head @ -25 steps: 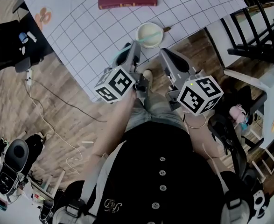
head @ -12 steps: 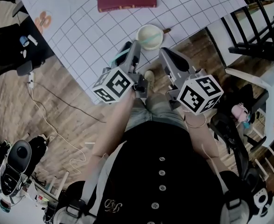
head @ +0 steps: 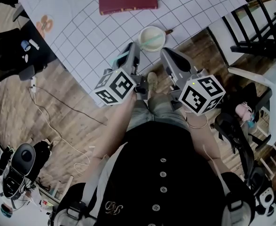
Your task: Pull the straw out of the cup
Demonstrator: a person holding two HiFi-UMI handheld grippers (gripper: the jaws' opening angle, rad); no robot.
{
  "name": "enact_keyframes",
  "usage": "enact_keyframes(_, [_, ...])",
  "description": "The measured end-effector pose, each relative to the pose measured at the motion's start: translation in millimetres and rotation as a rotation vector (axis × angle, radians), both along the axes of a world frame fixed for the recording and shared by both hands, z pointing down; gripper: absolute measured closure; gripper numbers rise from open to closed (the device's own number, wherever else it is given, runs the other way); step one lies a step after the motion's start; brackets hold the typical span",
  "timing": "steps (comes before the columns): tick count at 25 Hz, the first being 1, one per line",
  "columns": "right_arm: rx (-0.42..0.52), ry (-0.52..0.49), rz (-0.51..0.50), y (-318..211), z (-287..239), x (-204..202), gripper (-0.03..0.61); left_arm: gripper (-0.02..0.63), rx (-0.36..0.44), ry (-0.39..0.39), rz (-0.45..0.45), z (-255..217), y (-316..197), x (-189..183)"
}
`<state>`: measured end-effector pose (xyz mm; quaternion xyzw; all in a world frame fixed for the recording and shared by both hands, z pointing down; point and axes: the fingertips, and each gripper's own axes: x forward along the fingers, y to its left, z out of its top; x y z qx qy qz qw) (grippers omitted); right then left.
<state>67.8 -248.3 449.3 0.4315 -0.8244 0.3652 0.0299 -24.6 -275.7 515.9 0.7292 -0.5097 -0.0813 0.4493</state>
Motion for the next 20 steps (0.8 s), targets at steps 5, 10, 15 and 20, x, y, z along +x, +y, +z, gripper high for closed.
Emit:
enact_keyframes(5, [0.013,-0.003,0.019,-1,-5,0,0.580,0.584,0.007,-0.008,0.025,-4,-2,-1])
enact_keyframes(10, [0.032,-0.003,0.037,-2,-12,0,0.580,0.589,0.028,-0.004,0.064,-13,-7,1])
enact_keyframes(15, [0.044,-0.004,0.041,-3,-18,-2,0.580,0.589,0.069,-0.020,0.117,-29,-9,4])
enact_keyframes(20, [0.081,-0.003,0.062,-8,-28,0,0.580,0.589,0.118,-0.063,0.170,-45,-10,6])
